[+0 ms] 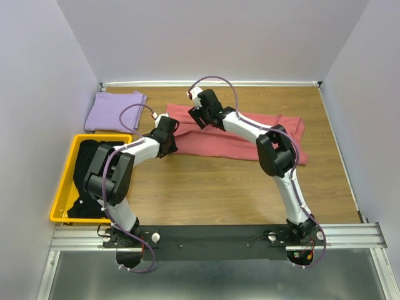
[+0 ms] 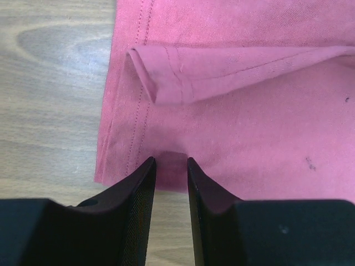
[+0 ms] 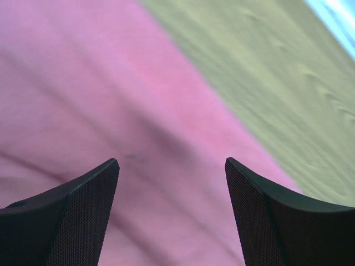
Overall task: Fold and stack the t-shirts
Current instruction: Fold the tshirt
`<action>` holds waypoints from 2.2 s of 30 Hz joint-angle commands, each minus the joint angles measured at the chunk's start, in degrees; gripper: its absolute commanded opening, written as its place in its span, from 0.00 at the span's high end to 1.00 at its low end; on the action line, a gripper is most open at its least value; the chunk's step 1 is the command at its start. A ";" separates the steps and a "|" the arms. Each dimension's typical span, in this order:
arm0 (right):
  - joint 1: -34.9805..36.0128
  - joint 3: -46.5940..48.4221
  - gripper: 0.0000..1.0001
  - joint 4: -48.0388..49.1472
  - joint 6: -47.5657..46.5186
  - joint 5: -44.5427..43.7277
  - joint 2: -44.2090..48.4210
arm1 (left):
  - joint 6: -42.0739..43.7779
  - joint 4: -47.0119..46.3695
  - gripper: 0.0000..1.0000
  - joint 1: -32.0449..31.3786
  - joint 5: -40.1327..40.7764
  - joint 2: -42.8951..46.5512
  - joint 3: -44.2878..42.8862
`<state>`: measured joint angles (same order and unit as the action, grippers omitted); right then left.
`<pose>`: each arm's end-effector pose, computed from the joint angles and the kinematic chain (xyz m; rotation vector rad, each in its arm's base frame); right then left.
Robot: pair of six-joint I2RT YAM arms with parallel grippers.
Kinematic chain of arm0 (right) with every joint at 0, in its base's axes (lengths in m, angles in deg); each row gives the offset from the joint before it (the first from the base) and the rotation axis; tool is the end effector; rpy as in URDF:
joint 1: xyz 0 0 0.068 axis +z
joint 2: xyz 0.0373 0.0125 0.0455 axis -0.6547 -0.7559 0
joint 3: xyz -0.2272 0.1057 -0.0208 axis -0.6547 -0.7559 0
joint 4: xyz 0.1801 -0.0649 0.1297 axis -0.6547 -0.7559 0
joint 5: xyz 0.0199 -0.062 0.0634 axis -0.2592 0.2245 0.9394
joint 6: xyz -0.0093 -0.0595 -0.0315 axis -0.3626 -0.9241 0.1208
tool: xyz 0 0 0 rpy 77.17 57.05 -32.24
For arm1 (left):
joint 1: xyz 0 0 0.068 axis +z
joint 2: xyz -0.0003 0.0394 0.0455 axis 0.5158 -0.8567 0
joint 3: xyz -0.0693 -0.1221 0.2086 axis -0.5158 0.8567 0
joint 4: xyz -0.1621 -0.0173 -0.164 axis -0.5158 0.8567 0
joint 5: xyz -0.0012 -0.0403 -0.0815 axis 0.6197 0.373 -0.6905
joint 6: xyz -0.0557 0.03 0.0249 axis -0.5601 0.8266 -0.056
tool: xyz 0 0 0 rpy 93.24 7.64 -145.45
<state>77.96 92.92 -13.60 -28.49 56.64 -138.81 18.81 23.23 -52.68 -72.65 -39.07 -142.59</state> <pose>0.4089 0.2937 0.1690 -0.8766 2.0607 -0.0433 0.3079 -0.1091 0.1451 -0.3283 2.4515 -0.1238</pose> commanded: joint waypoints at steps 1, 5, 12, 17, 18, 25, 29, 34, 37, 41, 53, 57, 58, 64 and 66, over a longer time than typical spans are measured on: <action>-2.34 0.44 0.16 -0.39 1.07 -3.01 1.24 | 0.61 6.01 0.61 -0.26 1.33 0.93 1.84; -3.04 -4.83 0.16 -0.39 4.06 1.39 7.84 | 0.78 6.98 0.57 -0.08 1.33 1.64 -2.02; -5.68 -17.57 0.16 -0.30 11.18 6.31 21.71 | 2.27 8.47 0.57 0.01 0.37 -3.18 -11.52; -6.74 -27.42 0.16 -0.39 11.97 4.47 29.28 | 3.24 8.83 0.60 0.27 0.72 -9.07 -15.56; -7.08 -30.04 0.16 -0.39 12.41 4.12 31.38 | 3.59 8.83 0.60 0.53 1.41 -9.86 -16.35; -8.58 -37.53 0.16 -0.39 14.78 2.97 37.73 | 2.98 8.21 0.57 3.69 5.02 -13.73 -22.14; -8.85 -40.26 0.16 -0.48 14.78 3.41 40.72 | 2.54 8.39 0.48 4.66 7.04 -12.69 -25.15; -8.85 -43.59 0.16 -0.57 18.99 5.43 43.79 | -0.53 6.81 0.32 4.58 5.56 -6.46 -17.45; -8.85 -45.70 0.16 -0.57 21.63 8.32 44.41 | -3.69 4.79 0.24 4.49 2.32 -2.06 -12.42; -8.85 -48.08 0.17 -0.48 24.53 11.58 44.06 | -8.44 1.45 0.15 4.49 -0.86 1.29 -5.91; -8.85 -52.13 0.17 -0.39 25.95 13.70 45.55 | -16.88 -4.80 0.21 4.58 -3.06 -2.13 -7.13; -8.85 -53.01 0.17 -0.39 26.12 13.35 46.52 | -18.28 -4.53 0.22 4.58 -2.80 -3.80 -7.83; -8.93 -53.36 0.17 -0.48 26.12 13.00 46.96 | -18.64 -4.62 0.22 4.58 -2.45 -3.98 -7.66; -8.85 -53.89 0.17 -0.48 25.68 13.08 47.75 | -21.18 -2.60 0.23 4.58 -0.96 -4.86 -7.66; -8.85 -53.97 0.17 -0.48 25.68 13.08 47.75 | -21.63 -2.34 0.23 4.58 -0.60 -5.12 -7.66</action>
<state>69.28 39.81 -13.47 -3.15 69.15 -92.74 -0.24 20.15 -48.04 -75.14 -43.49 -149.36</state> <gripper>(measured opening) 0.829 0.773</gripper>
